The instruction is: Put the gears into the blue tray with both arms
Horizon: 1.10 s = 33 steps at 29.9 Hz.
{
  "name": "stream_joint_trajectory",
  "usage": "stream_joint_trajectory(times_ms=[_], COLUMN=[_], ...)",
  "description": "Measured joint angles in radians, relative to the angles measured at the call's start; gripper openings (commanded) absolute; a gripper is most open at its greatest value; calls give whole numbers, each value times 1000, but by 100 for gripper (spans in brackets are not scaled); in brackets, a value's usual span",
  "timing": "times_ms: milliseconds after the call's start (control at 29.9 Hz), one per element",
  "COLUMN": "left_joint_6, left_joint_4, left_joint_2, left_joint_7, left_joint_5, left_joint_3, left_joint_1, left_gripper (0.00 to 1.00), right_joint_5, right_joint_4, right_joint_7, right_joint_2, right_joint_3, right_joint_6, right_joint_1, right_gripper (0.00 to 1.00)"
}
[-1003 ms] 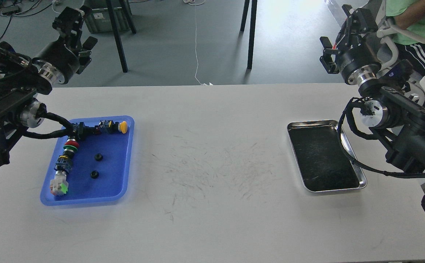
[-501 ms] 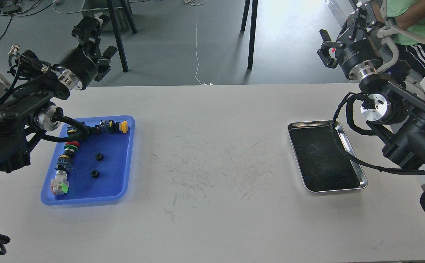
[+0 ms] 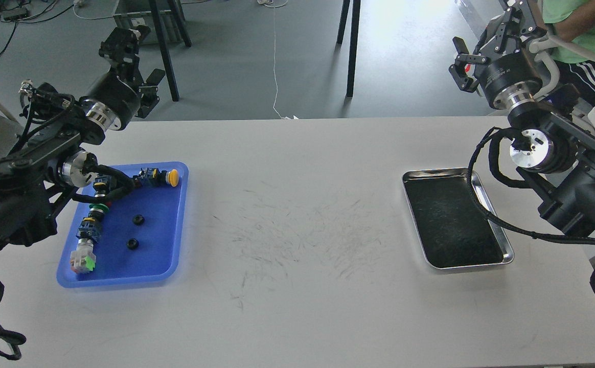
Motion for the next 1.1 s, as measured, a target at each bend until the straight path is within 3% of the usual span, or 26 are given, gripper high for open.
stream_joint_trajectory(times_ms=[468,735,1103], left_joint_6=[-13,-7,-29], left_joint_4=[25,22,22], left_joint_2=[-77,-65,-50], left_joint_7=[0,0,0], left_joint_5=[-61,-63,-65], left_joint_3=[-91,-87,-89], left_joint_1=[-2,5,18], left_gripper=[98,98,98], right_joint_5=[70,70,69], right_joint_4=[-14,-2,3], right_joint_7=[-35,-32,-23], right_joint_2=[76,95,83], right_joint_3=[38,50,49], right_joint_6=[57,-33,-38], right_joint_1=[-55,-53,-61], right_gripper=[99,99,99])
